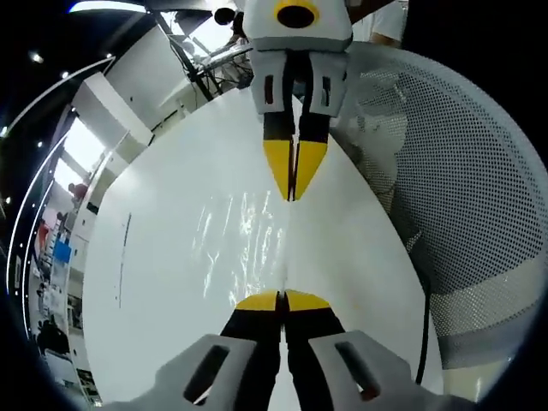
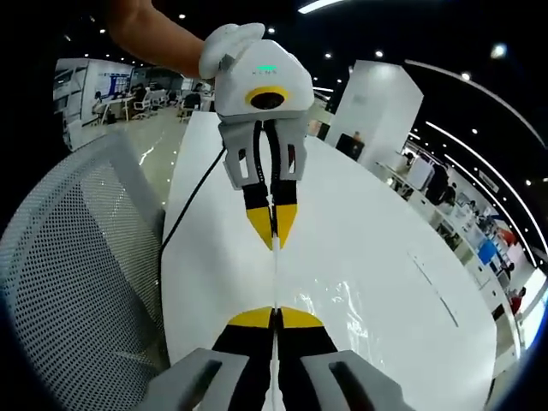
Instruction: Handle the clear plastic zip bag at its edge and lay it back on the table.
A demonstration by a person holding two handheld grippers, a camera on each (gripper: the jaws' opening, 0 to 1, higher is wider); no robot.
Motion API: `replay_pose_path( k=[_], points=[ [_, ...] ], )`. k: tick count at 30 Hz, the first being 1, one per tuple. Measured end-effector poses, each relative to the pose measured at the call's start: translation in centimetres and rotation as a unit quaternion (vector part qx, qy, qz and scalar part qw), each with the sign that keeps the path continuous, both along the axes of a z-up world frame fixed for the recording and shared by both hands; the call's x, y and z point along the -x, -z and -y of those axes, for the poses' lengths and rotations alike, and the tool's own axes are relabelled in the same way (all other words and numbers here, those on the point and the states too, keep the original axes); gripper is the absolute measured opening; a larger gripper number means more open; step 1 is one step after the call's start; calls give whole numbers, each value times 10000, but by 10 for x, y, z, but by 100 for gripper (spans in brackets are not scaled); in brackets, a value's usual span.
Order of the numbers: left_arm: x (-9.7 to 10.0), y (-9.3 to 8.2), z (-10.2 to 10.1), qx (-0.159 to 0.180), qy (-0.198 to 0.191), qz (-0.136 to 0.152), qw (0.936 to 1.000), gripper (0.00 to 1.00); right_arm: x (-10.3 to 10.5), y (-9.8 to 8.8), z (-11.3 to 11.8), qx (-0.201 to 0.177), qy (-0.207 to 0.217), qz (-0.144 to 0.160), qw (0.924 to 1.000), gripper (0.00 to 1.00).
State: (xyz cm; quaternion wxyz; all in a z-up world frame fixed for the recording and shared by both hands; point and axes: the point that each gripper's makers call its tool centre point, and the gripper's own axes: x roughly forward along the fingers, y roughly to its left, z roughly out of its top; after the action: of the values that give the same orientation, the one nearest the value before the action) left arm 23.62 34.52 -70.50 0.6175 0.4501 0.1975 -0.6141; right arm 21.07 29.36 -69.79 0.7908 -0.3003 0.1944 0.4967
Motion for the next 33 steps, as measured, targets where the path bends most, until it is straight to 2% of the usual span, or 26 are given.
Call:
replay_pose_path(
  k=[33],
  points=[
    [8, -7, 18, -85, -112, -100, 9999, 0, -7, -12, -26, -133, -168, 154, 9997, 4]
  ],
)
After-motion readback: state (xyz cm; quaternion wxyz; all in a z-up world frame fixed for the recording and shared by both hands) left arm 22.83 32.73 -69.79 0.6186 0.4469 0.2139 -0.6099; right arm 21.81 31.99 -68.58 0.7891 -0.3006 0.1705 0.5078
